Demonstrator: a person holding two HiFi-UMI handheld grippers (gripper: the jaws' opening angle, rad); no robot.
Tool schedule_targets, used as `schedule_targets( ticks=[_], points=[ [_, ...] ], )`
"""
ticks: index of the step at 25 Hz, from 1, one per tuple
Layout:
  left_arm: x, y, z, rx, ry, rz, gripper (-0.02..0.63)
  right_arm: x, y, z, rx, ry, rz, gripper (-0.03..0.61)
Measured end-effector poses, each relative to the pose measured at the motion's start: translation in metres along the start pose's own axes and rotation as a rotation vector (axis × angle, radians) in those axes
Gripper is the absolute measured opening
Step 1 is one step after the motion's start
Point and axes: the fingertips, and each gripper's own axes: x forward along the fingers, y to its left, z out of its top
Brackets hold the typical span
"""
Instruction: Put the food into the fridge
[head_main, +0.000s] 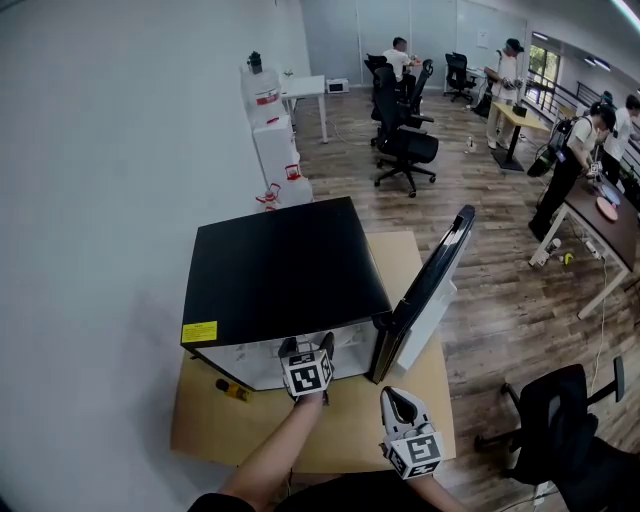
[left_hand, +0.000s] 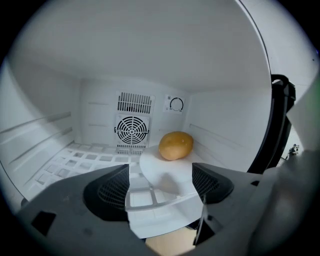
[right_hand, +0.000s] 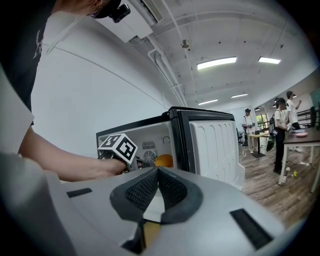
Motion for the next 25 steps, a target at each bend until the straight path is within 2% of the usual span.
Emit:
schedule_targets(
  ticks=[8,15,18,23,25],
  points=[
    [-0.045,-0.008,0.000,-0.070,-0.072,-0.080,0.359,-0.015,0.013,0.005,-0.013,-0.020,-0.005,0.060],
    [-0.125,-0.022,-0.003,-0.156,-0.171,-0.199,0.357,-0.050,0.029,0.006,-0.012,-0.043,-0.045,0.060],
    [-0.169,-0.025,-0.014,-0.153,-0.199,-0.217,0.357,-0.074,0.040,0.004,0.000,-0.049,-0.080,0.060],
    [-0.245,-0.036,-0.031,-0.118,-0.239,-0.260,0.354,-0.110,0.074,0.004,0.020,-0.029,-0.045,0.060],
    [-0.274,-0.039,-0.038,-0.117,-0.261,-0.275,0.329,-0.124,0.088,-0.001,0.010,-0.015,-0.040,0.060]
  ],
)
